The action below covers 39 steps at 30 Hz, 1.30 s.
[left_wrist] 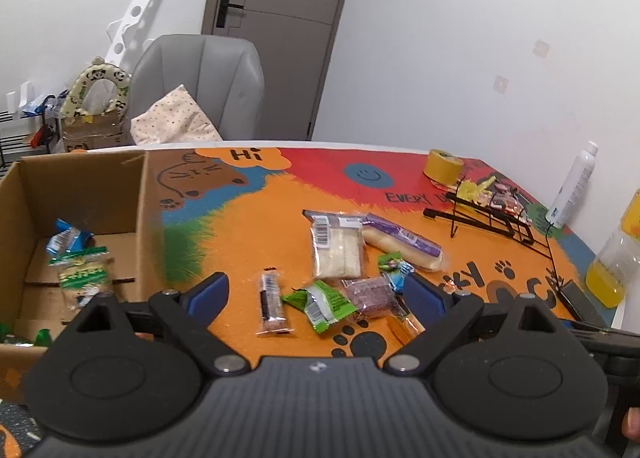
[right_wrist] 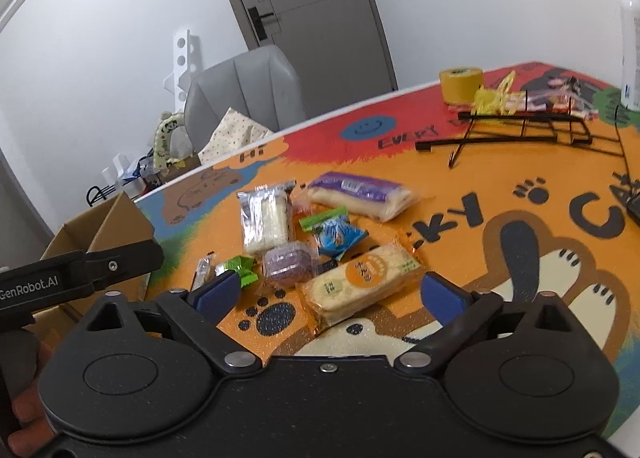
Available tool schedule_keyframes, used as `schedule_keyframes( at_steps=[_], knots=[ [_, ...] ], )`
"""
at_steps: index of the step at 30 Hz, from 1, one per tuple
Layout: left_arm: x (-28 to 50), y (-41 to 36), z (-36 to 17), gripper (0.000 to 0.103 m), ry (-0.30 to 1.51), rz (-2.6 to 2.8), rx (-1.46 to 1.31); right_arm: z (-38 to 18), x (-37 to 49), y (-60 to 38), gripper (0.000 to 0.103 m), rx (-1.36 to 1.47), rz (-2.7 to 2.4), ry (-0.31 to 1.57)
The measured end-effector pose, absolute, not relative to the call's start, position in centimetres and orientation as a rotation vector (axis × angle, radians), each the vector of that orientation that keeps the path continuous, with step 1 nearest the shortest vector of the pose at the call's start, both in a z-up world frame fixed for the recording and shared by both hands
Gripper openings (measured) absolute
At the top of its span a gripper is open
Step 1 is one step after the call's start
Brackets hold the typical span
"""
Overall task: Organize snacks
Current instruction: 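Move both open tools back toward the remaining snacks, then grasp the green-white biscuit pack with the left tool while the right tool grasps the rice cake pack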
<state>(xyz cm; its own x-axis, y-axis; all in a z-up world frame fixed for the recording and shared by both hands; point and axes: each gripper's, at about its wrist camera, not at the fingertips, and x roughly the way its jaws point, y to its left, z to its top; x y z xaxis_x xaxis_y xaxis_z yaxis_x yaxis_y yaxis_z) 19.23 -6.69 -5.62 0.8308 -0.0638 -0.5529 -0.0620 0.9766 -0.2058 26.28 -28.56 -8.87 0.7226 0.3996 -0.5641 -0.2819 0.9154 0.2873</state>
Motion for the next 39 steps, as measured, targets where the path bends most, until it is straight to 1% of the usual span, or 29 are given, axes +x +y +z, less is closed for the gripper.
schedule_keyframes(
  at_steps=[4, 5, 7, 8, 9, 10, 11, 15, 18, 20, 25, 26, 27, 30, 31, 37, 39],
  knots=[
    [20.1, -6.9, -6.4, 0.092, 0.602, -0.011, -0.224, -9.9, 27.1, -28.7, 0.093, 0.208, 0.361, 0.694],
    [20.4, -6.9, -6.6, 0.091, 0.606, -0.010, -0.225, -10.1, 27.3, -28.7, 0.091, 0.217, 0.357, 0.700],
    [20.9, -7.2, -6.8, 0.091, 0.602, 0.001, -0.211, -10.5, 27.8, -28.7, 0.081, 0.233, 0.351, 0.715],
    [21.3, -7.4, -7.1, 0.089, 0.615, 0.011, -0.208, -10.8, 28.1, -28.8, 0.068, 0.248, 0.351, 0.729],
    [21.8, -7.5, -7.4, 0.087, 0.635, 0.014, -0.214, -11.1, 28.4, -28.8, 0.057, 0.263, 0.353, 0.752],
    [22.2, -7.6, -7.5, 0.083, 0.648, 0.012, -0.222, -11.5, 28.8, -28.8, 0.054, 0.280, 0.353, 0.773],
    [22.6, -7.6, -7.6, 0.082, 0.657, 0.008, -0.230, -11.7, 28.9, -28.8, 0.052, 0.287, 0.348, 0.782],
    [23.9, -8.0, -8.1, 0.080, 0.669, -0.001, -0.228, -12.2, 29.2, -28.4, 0.053, 0.288, 0.333, 0.791],
    [24.9, -7.5, -8.9, 0.075, 0.699, 0.011, -0.280, -12.1, 29.5, -28.1, 0.053, 0.285, 0.316, 0.788],
    [25.4, -7.6, -9.4, 0.067, 0.718, 0.004, -0.285, -12.1, 29.8, -27.8, 0.053, 0.278, 0.304, 0.785],
    [26.6, -7.3, -10.3, 0.056, 0.749, -0.003, -0.331, -11.9, 30.4, -27.2, 0.056, 0.259, 0.267, 0.777],
    [26.8, -7.1, -10.5, 0.052, 0.761, -0.008, -0.346, -12.0, 30.5, -27.1, 0.056, 0.254, 0.257, 0.776],
    [27.1, -7.0, -10.8, 0.050, 0.769, -0.008, -0.358, -12.0, 30.6, -27.0, 0.058, 0.247, 0.247, 0.773],
    [27.4, -6.7, -11.3, 0.049, 0.769, -0.006, -0.376, -12.1, 30.8, -26.7, 0.065, 0.232, 0.222, 0.772],
    [27.5, -6.7, -11.4, 0.049, 0.771, -0.009, -0.380, -12.2, 30.8, -26.4, 0.066, 0.224, 0.216, 0.771],
    [27.8, -6.5, -12.1, 0.049, 0.775, -0.033, -0.389, -12.2, 31.1, -24.8, 0.067, 0.147, 0.192, 0.767],
    [27.9, -6.2, -12.4, 0.047, 0.777, -0.041, -0.389, -12.3, 31.0, -24.3, 0.067, 0.113, 0.176, 0.762]
  ],
)
